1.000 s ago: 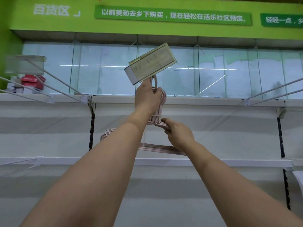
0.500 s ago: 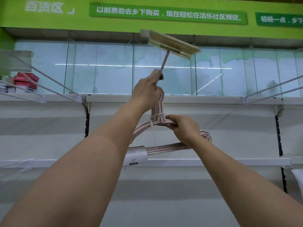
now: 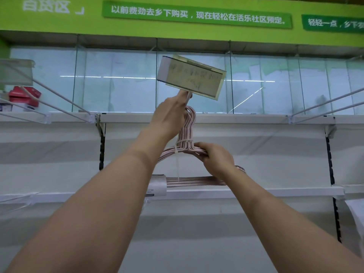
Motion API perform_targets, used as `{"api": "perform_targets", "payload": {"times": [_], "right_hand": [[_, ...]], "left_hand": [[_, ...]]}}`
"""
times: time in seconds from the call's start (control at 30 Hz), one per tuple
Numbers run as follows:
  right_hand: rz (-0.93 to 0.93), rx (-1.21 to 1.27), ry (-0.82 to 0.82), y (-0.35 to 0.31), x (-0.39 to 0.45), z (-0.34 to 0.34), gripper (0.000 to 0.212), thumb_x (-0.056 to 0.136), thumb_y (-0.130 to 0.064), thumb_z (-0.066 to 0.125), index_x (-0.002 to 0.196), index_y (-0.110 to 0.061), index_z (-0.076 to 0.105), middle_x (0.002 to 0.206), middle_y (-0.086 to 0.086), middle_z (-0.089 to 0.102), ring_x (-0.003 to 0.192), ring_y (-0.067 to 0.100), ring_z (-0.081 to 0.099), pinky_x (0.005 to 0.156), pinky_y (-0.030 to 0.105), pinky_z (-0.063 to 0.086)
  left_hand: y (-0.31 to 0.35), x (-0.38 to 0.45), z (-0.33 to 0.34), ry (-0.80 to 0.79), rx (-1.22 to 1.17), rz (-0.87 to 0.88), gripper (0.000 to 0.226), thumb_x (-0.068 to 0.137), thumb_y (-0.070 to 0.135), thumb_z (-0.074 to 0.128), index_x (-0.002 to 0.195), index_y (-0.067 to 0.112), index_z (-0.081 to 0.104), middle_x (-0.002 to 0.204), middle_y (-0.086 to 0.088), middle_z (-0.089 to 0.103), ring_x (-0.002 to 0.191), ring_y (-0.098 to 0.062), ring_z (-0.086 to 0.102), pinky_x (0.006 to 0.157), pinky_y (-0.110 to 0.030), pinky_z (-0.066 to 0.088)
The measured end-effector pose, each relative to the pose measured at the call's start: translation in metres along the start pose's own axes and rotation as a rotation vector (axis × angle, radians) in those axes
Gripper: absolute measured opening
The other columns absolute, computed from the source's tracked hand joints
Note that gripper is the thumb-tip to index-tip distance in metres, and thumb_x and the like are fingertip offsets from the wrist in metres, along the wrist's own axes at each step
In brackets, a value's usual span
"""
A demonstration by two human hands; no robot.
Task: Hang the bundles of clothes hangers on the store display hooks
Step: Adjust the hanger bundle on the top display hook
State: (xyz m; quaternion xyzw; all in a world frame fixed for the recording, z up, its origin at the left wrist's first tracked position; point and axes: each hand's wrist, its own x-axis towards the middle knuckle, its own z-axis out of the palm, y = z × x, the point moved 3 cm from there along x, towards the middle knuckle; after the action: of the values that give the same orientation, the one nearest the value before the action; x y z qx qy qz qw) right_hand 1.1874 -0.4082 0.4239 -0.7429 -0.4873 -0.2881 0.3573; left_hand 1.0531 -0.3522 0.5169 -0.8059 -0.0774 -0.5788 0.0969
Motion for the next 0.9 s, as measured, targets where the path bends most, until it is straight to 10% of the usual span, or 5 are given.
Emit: {"api": "perform_targets", "payload": {"times": [0.17, 0.33, 0.57, 0.9], "right_hand": [[0.021, 0.017, 0.001, -0.009, -0.003, 0.004, 0.037, 0.094, -0.021, 0.051, 0.126, -0.042, 0.056, 0.121, -0.007, 0.063, 0.112, 0.025, 0.056, 0.071, 0.027, 0.038], [0.061, -0.09, 0.02, -0.016, -0.008, -0.003, 0.046, 0.093, -0.012, 0.047, 0.129, -0.039, 0.053, 0.123, -0.002, 0.06, 0.114, 0.027, 0.054, 0.073, 0.028, 0.037], [0.117, -0.147, 0.026, -0.023, -0.006, 0.0, 0.047, 0.092, -0.009, 0.045, 0.129, -0.035, 0.053, 0.122, 0.004, 0.062, 0.112, 0.03, 0.056, 0.079, 0.031, 0.043], [0.184, -0.178, 0.021, -0.022, -0.005, 0.005, 0.045, 0.09, -0.004, 0.045, 0.129, -0.026, 0.053, 0.121, 0.005, 0.061, 0.11, 0.029, 0.056, 0.077, 0.031, 0.042]], "left_hand": [[-0.004, -0.019, 0.014, 0.116, -0.283, -0.246, 0.067, 0.084, -0.008, 0.044, 0.142, 0.021, 0.03, 0.135, -0.005, 0.055, 0.116, -0.032, 0.054, 0.094, -0.041, 0.045], [-0.028, -0.055, 0.029, 0.08, -0.256, -0.683, 0.062, 0.098, 0.039, 0.042, 0.15, 0.019, 0.015, 0.144, -0.008, 0.046, 0.128, -0.032, 0.046, 0.106, -0.046, 0.036], [-0.03, -0.071, 0.035, -0.337, 0.138, -0.584, 0.068, 0.095, 0.063, 0.016, 0.131, 0.017, 0.051, 0.125, -0.01, 0.061, 0.119, -0.03, 0.053, 0.1, -0.045, 0.033], [-0.038, -0.083, 0.05, -0.338, 0.117, -0.558, 0.062, 0.098, 0.058, 0.015, 0.11, 0.017, 0.06, 0.115, -0.01, 0.064, 0.112, -0.033, 0.054, 0.094, -0.044, 0.038]]}}
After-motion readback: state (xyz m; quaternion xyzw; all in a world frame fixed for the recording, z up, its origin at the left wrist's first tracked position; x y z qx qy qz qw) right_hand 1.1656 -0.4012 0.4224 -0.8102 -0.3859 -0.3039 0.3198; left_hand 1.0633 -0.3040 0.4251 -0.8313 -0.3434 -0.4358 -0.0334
